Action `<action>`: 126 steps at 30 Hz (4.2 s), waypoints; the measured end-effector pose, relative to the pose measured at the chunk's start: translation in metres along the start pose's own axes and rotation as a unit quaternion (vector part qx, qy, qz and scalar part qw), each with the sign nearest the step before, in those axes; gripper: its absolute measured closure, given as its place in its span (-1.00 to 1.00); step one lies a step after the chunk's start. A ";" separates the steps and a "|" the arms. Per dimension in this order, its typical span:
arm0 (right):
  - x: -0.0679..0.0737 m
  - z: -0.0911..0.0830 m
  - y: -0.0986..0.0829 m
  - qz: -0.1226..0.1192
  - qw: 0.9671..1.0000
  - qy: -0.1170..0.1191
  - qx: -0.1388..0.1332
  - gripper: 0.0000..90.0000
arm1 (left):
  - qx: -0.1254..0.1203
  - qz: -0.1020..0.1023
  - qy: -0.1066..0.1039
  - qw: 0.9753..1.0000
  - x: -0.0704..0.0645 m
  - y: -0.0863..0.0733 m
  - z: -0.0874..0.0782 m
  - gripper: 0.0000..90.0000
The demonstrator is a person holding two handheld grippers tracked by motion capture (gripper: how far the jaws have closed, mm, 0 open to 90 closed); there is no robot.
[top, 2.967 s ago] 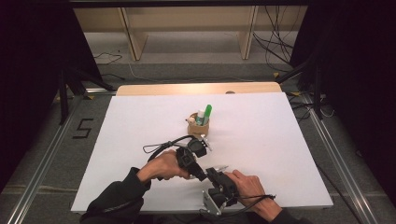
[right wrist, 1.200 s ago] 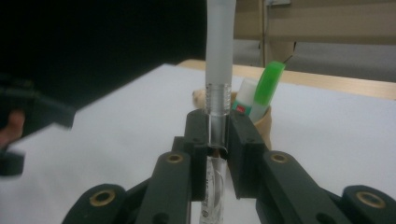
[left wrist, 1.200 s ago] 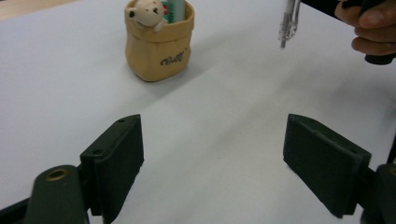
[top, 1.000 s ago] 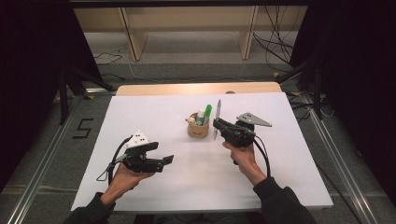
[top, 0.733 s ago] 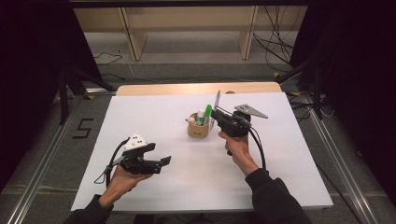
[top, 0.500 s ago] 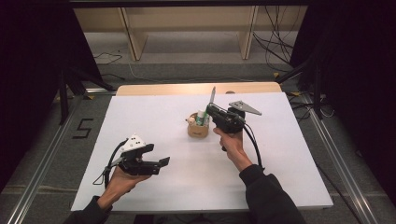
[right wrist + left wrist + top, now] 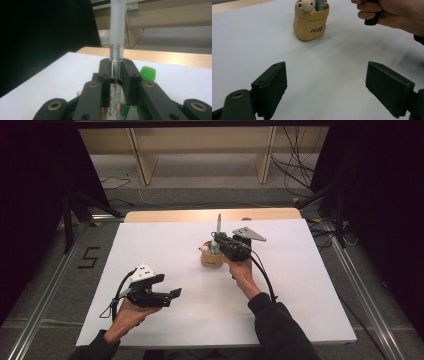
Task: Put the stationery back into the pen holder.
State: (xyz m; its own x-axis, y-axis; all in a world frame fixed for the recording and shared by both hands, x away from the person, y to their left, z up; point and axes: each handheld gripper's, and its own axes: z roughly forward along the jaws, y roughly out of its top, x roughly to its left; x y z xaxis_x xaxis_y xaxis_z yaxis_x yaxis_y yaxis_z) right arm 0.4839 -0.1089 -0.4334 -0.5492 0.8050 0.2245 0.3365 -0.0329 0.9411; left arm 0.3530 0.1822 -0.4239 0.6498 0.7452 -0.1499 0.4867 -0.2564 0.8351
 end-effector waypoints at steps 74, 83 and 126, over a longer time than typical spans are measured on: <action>0.013 -0.053 0.008 -0.077 0.994 0.045 0.069 -0.13 | -0.030 -0.001 -0.013 0.999 0.001 0.002 -0.006 -0.64; 0.013 -0.073 0.002 -0.080 0.992 0.055 0.078 -0.24 | -0.040 -0.001 -0.016 0.999 0.001 0.002 -0.010 -0.64; -0.003 -0.178 -0.046 -0.078 0.992 0.062 0.076 -0.52 | -0.056 0.017 -0.033 0.998 -0.005 -0.001 -0.020 -0.65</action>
State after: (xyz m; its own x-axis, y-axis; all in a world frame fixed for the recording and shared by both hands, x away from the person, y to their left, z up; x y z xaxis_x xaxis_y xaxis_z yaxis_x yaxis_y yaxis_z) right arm 0.3345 -0.2155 -0.4322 -0.6909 0.7133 0.1175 0.3460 0.1835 0.9201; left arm 0.3379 0.1908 -0.4136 0.7036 0.6941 -0.1522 0.3977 -0.2071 0.8938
